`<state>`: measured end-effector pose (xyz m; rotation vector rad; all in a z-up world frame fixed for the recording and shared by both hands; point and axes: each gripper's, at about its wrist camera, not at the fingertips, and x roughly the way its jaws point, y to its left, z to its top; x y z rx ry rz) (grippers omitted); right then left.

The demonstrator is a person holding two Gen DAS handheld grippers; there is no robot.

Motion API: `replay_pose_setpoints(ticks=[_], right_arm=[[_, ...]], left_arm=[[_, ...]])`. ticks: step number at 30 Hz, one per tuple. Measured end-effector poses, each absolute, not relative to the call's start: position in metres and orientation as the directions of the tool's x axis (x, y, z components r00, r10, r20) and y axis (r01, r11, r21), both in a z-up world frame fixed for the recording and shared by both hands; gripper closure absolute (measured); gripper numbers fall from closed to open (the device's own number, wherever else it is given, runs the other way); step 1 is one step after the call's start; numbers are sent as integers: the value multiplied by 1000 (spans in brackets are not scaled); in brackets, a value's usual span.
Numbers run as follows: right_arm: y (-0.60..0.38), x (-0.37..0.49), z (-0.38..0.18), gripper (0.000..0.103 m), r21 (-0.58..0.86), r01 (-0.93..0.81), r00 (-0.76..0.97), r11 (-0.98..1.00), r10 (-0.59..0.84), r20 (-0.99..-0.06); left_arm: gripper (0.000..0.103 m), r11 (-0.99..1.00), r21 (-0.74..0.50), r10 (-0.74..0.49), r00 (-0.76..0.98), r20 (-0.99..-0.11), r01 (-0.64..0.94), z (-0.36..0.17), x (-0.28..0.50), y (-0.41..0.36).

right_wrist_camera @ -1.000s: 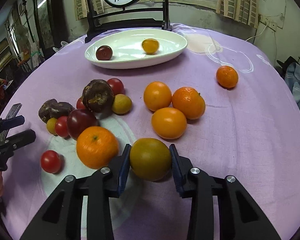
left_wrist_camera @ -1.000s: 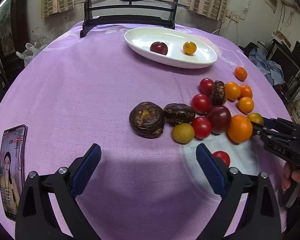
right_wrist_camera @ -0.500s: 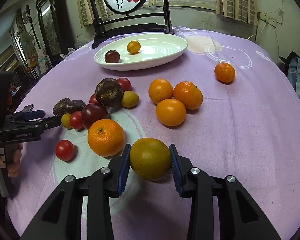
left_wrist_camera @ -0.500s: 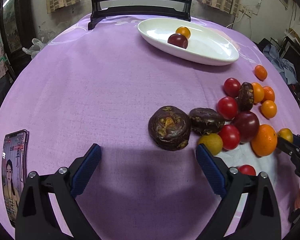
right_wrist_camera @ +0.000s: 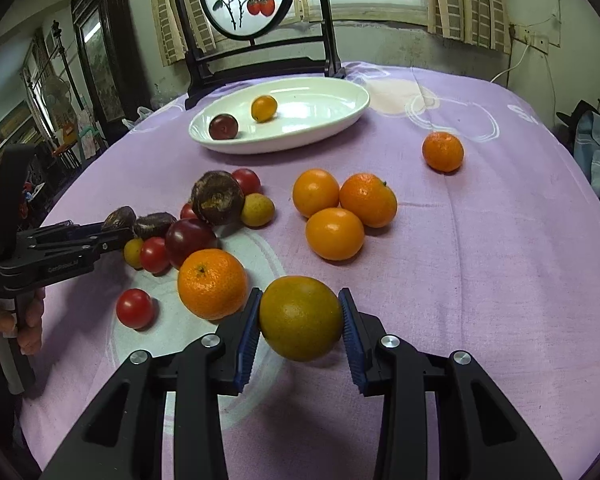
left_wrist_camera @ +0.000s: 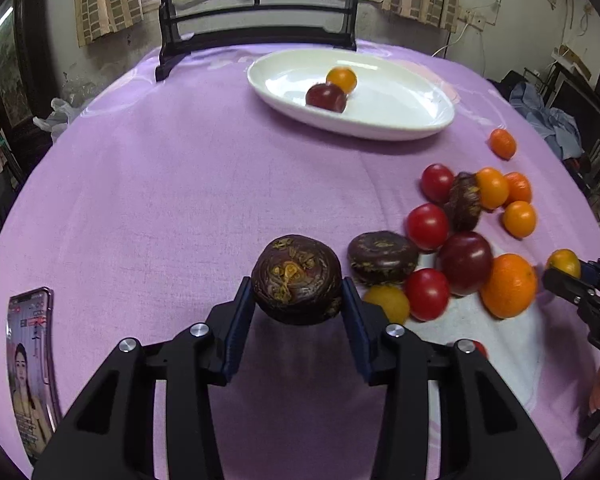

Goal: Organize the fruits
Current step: 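Carry the passion fruit and the green orange into the plate, releasing both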

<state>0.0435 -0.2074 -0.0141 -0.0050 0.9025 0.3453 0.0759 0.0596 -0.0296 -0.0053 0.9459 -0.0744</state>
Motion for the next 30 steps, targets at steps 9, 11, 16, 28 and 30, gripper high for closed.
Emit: replay_pose_setpoints(ticks=[9,11,16,28,30], right_arm=[[-200,38,30,65,146,-348,632,926,347,-693],[-194,45,44,65,116,-367,654,923,345,-673],[-175,79,68,65,66,-399,689,915,346,-637],[-132,207,13,64,11,-354,595,935,234,-769],[-130,217,3,64,18,-342,574,939,224,-787]], left_arm=[[60,986,-56,-147,683,-715,154,44,70,44],[60,984,-61,-161,687,-708,167,54,79,40],[60,985,-63,-157,701,-695,158,67,129,32],[60,1000,-20,-1,623,-783,-23,14,274,56],[60,1000,-2,15,594,-804,-29,2,291,58]])
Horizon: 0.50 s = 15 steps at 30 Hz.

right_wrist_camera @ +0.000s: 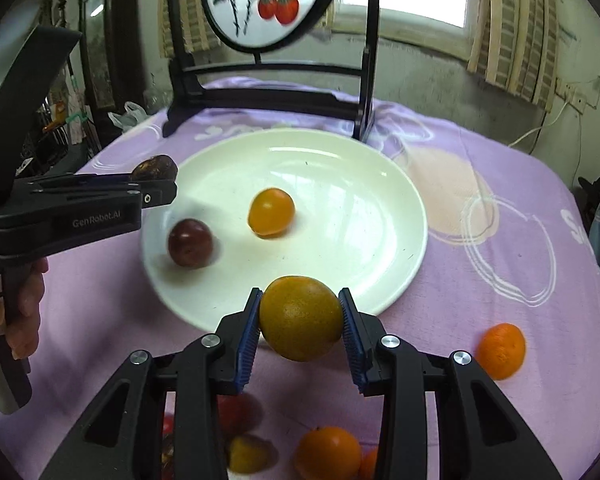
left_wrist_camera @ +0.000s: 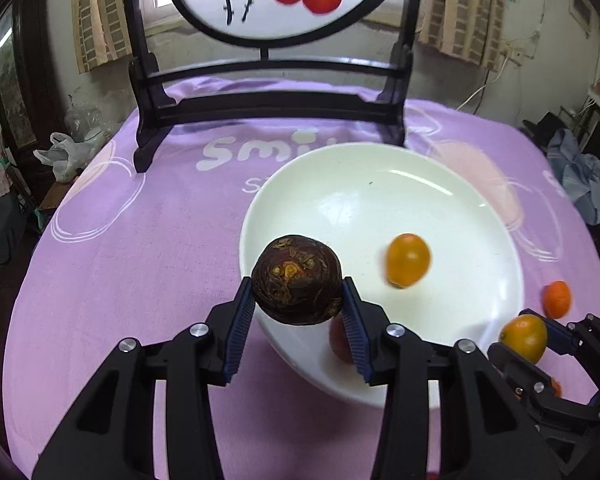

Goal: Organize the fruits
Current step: 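Carry the passion fruit and the green orange into the plate, releasing both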

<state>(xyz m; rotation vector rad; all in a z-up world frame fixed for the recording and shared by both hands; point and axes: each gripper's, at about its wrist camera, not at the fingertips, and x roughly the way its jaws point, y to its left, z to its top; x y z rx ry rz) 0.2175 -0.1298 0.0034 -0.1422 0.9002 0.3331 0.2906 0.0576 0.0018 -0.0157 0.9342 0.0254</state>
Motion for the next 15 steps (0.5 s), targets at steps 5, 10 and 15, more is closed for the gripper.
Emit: replay_pose_setpoints(ticks=[5,10,15], right_arm=[[-129,229,-6,52,47,-316,562,948,227,-796],[-138,220,2,44,69,-305,576,950,242,-781],[-152,192,14,44,87,-313,585,946,264,-767]], left_arm=[[54,1000,-8,11,558,-830,-31,-17,308,53],[32,1000,-10,6,592,-806,-23,-1,290,46],[24,1000,-24,-6,622,-783,-20,21,253,45]])
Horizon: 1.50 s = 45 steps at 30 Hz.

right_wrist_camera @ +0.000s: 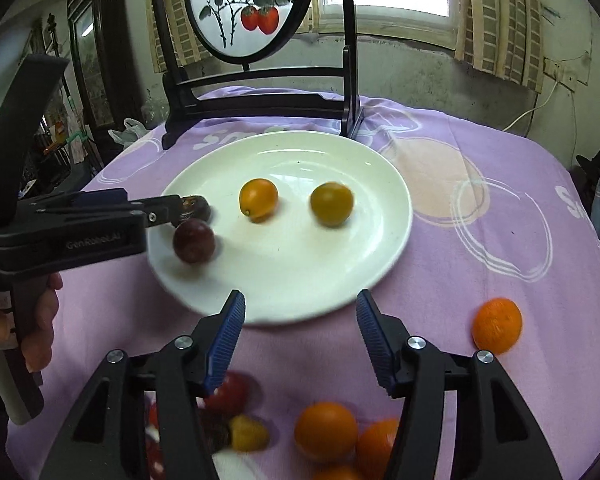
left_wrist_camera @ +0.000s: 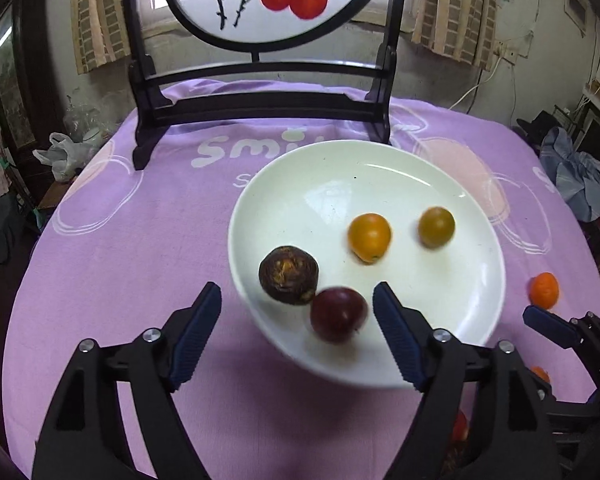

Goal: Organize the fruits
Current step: 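Carry the passion fruit and the green orange into the plate, releasing both, then grasp the large mandarin with the right gripper while the left grasps a red tomato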

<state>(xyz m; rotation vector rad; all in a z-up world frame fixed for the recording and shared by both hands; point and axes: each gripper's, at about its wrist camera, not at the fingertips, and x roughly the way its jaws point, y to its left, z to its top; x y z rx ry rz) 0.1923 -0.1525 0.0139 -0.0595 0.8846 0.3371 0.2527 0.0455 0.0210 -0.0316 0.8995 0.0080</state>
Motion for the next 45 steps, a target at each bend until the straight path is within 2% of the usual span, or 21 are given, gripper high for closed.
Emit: replay_pose_setpoints(ticks=[11,13,21,29,39,40,42,45], right_arm=[[-184,111,21,40,101,-323,594,941,285,-753],[-186,96,19,36,96,-329,592,940,284,-754],[-177,52,4,36,50,-381,567,923,276,-776],[-154,46,-23,36,59,-427,492,902,287,-822],[-135,56,-33,36,26,-411,500,911,249,-829],[-134,57,-33,37,22,-410,503,912,247,-828],[-133,57,-33,56,11,-414,514,910,243,-823],[-134,54,-31,58,11,-422,516,907,250,-819]], left_arm=[[15,998,-56,-69,673,-737,41,51,157,28],[13,996,-76,-91,673,-734,51,49,137,26],[13,994,-86,-109,641,-760,67,25,87,27],[11,989,-139,-138,583,-801,43,-11,48,45],[11,989,-130,-146,573,-807,69,-14,43,40],[11,989,-128,-146,570,-808,72,-15,42,39],[11,989,-129,-151,564,-812,79,-16,40,35],[11,989,-123,-149,557,-817,84,-19,37,31]])
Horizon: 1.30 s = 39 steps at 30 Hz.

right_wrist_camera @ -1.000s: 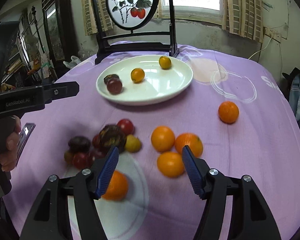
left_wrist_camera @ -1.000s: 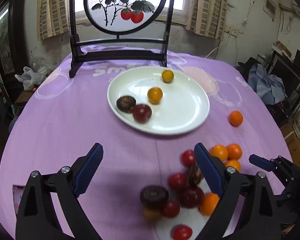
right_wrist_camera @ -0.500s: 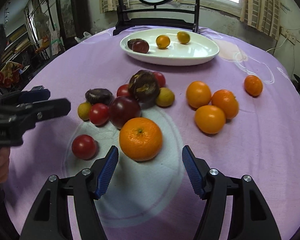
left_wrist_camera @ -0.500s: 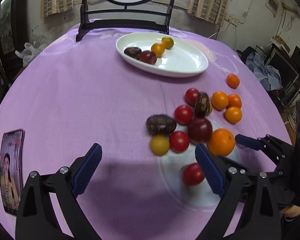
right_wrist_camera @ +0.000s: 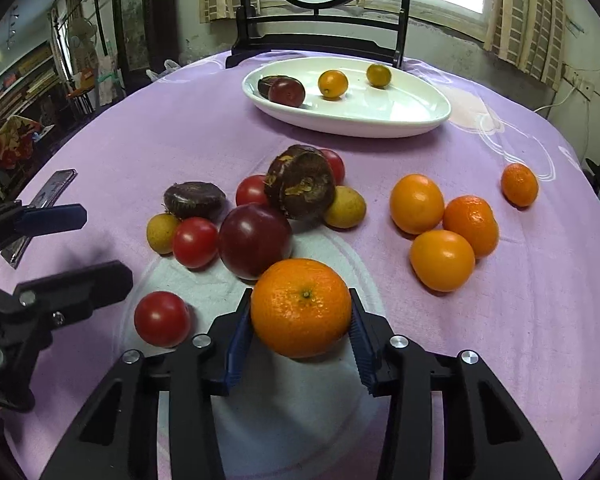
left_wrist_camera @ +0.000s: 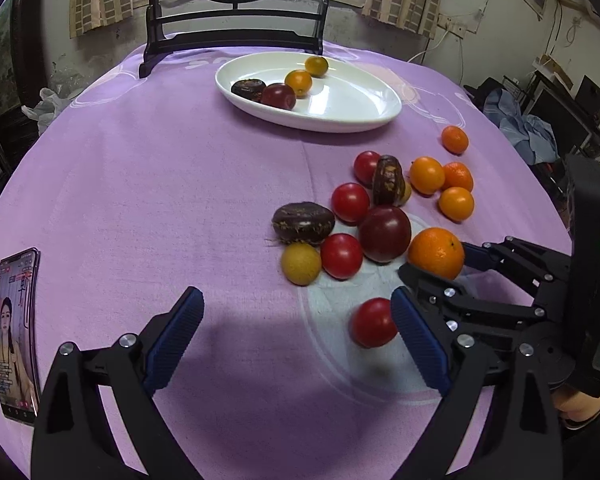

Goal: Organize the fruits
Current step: 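Grasp the large mandarin with the right gripper while the left grasps a red tomato, then carry the tomato and the mandarin into the plate, releasing both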

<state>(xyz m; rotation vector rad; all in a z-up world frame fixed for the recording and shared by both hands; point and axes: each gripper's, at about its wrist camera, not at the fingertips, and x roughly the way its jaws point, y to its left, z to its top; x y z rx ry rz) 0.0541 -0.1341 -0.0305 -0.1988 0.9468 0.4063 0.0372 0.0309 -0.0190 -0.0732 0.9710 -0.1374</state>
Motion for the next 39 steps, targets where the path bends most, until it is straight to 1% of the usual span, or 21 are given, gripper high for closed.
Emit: replay_pose_setpoints(ticks=[5,9,13,15,16,18,19,20,21,23,24,26,29,33,39], right_arm=[[-158,48,-21,58,54,-383,535,922,269,-801],[-182,42,-19,58,61,-342,561,938,256,-787],[-201,40,-20,58,110,-310,559,944,274,-783],[-207,39,-18,58,134,-306,563,943,293,-773],[-208,38,-18,58,141,-307,563,941,299,-770],[-209,37,-18,58,150,-310,564,939,308,-766],[-210,37,-18,58,153,-311,564,938,311,-765],[-210,37,-18,58,155,-313,563,937,315,-764],[-210,36,-18,58,156,-315,564,936,317,-763],[-210,35,-17,58,161,-318,565,934,323,-759],[-211,35,-17,58,164,-318,567,934,326,-757],[-211,34,-16,58,164,-316,570,935,325,-755],[-211,33,-15,58,166,-316,573,934,327,-752],[-210,29,-9,58,176,-325,576,929,343,-742],[-199,31,16,58,164,-371,606,914,371,-703]], left_arm=[[11,987,-130,-162,543,-824,97,-23,29,25],[11,985,-109,-165,536,-828,135,-27,22,12],[12,985,-81,-147,506,-850,149,-38,25,-4],[21,984,-81,-149,491,-858,158,-43,26,-11],[28,984,-78,-147,482,-864,160,-45,27,-14],[28,988,-39,-110,493,-863,152,-48,29,-20],[32,989,-19,-91,497,-863,149,-48,29,-22],[40,989,1,-75,504,-860,149,-48,28,-25],[44,988,12,-70,511,-857,155,-48,28,-27],[69,986,4,-84,512,-855,168,-46,27,-28],[72,984,-13,-103,507,-856,179,-44,26,-28],[73,982,-6,-102,500,-860,190,-42,24,-29],[74,974,-19,-133,501,-855,226,-34,16,-31],[74,966,-63,-189,521,-832,250,-8,17,-22],[74,968,-63,-197,584,-788,241,38,60,-9]])
